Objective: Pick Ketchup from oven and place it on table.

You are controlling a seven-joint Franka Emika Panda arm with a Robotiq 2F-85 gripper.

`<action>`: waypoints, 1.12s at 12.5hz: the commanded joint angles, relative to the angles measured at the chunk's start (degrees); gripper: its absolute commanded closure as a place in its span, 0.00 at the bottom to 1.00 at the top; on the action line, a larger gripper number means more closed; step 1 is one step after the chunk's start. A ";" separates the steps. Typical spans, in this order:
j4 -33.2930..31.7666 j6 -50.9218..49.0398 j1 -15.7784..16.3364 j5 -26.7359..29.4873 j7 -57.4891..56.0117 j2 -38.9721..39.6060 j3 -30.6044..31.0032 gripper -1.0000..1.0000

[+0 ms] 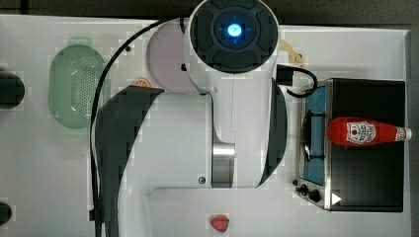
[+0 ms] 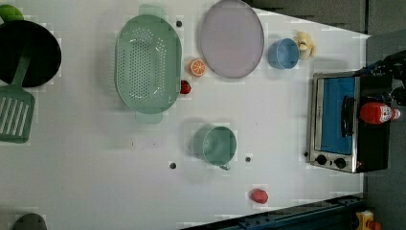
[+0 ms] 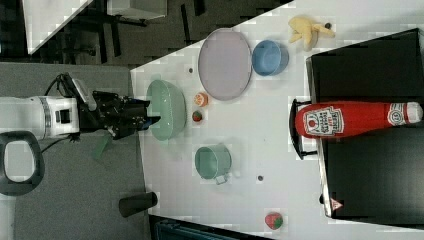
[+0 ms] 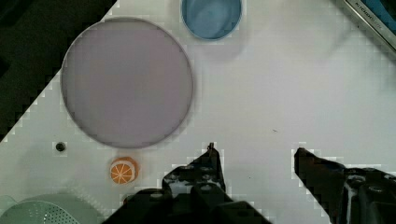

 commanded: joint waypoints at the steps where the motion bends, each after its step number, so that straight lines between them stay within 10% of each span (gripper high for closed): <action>1: -11.39 -14.33 -2.28 -0.15 0.02 -22.94 -1.96 0.25; 3: -11.41 -14.28 -2.28 -0.15 0.02 -22.93 -2.01 0.02; 14: -11.19 -1.77 -4.04 -0.44 0.02 -11.60 -20.32 0.00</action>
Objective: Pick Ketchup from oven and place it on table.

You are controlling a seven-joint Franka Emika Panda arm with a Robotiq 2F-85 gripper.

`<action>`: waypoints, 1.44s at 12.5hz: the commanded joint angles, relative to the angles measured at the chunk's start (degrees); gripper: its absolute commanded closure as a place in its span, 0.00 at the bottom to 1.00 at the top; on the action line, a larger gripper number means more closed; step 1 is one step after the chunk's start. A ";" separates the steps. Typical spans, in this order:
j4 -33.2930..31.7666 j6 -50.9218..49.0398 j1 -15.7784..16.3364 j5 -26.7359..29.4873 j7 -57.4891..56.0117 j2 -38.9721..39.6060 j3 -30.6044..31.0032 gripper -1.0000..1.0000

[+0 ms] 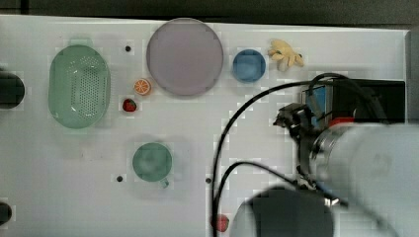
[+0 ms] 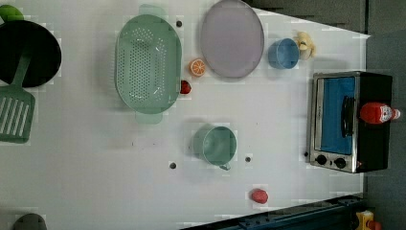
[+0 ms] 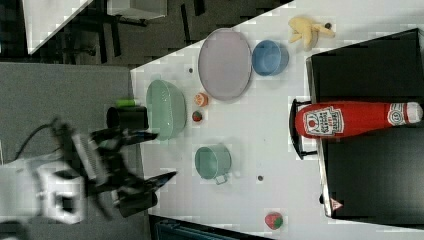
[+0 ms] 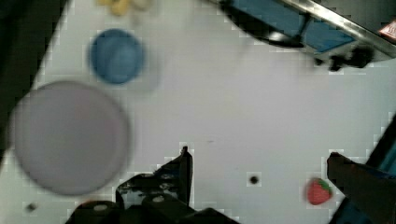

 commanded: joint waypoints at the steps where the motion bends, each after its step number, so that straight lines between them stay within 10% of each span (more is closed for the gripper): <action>1: 0.36 6.00 -1.76 0.95 -0.26 2.75 -6.10 0.00; 16: 4.79 25.82 -5.05 11.45 -0.07 30.08 -16.19 0.00; 18: 4.81 26.02 -5.05 11.45 -0.09 30.11 -16.10 0.32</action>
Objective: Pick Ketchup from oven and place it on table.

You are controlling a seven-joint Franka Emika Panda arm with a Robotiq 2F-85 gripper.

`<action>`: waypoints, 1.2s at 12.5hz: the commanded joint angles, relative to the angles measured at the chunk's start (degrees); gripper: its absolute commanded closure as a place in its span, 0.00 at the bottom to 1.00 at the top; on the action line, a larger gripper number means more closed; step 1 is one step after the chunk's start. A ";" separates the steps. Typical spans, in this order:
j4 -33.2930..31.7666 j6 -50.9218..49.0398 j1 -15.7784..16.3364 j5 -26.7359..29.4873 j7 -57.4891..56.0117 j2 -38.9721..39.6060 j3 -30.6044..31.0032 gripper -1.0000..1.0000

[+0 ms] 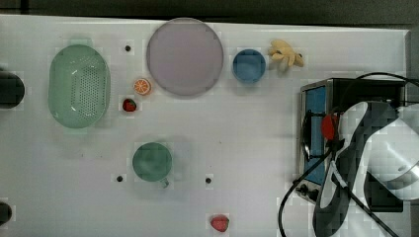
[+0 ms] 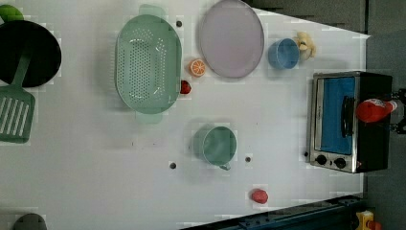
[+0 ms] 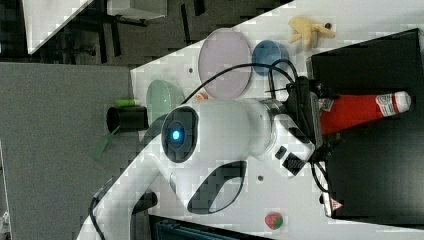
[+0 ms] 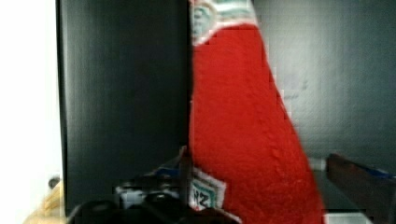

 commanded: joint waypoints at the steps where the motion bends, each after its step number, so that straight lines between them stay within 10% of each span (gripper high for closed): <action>1: 0.02 -1.21 -1.58 -0.77 0.09 -2.02 0.80 0.38; 8: 13.05 -17.28 4.00 -2.73 -0.05 -9.57 1.11 0.38; 15: 14.28 -27.50 13.14 -7.65 0.39 -15.75 17.56 0.38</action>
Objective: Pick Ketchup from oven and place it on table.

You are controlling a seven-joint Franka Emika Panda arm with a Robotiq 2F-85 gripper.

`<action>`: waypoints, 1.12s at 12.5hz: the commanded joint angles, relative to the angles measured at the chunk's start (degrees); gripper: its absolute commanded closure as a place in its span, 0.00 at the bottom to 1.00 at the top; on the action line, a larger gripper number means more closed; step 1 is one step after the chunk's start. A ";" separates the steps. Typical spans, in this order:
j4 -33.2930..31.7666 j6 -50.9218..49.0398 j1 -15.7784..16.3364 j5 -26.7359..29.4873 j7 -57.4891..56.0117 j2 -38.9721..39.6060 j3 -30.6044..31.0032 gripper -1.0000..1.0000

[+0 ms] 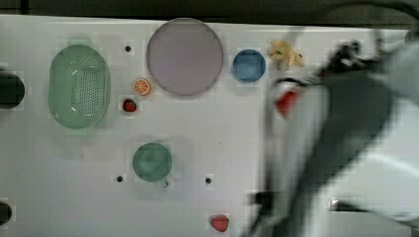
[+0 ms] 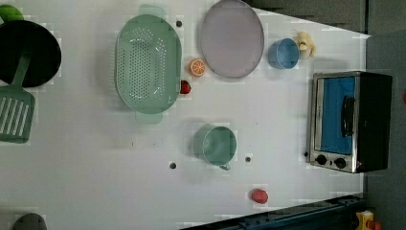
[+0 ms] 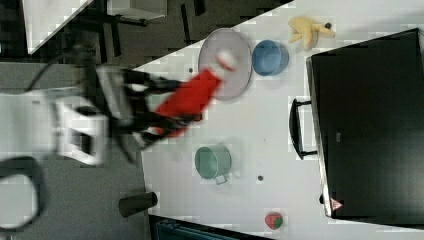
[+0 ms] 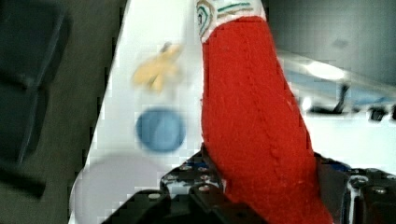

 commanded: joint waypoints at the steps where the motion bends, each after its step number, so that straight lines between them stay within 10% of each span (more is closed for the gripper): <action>1: -2.78 -1.80 4.15 -0.13 0.53 1.95 6.13 0.38; 10: -36.27 25.17 4.52 -2.60 1.55 3.64 9.31 0.38; 14: -40.22 35.47 4.95 -2.53 1.55 9.53 9.42 0.38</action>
